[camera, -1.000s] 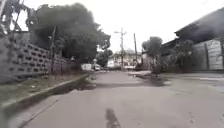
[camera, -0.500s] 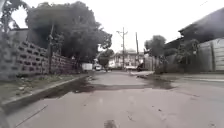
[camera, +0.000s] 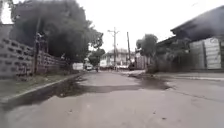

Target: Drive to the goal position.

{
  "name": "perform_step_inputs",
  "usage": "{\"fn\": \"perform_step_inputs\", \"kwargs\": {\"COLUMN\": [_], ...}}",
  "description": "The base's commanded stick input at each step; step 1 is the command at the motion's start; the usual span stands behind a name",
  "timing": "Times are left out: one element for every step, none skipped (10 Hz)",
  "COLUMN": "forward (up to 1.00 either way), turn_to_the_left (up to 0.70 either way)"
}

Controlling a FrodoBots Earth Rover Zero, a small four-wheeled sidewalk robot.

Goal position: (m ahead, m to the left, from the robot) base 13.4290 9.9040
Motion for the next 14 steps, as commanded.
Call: {"fn": "perform_step_inputs", "kwargs": {"forward": [0.70,0.70,0.70,0.70,0.70,0.70,0.70,0.70,0.70,0.70,0.70,0.70,0.70,0.70], "turn_to_the_left": [0.00,0.00,0.00,0.00,0.00,0.00,0.00,0.00,0.00,0.12,0.26,0.25,0.18,0.01]}}
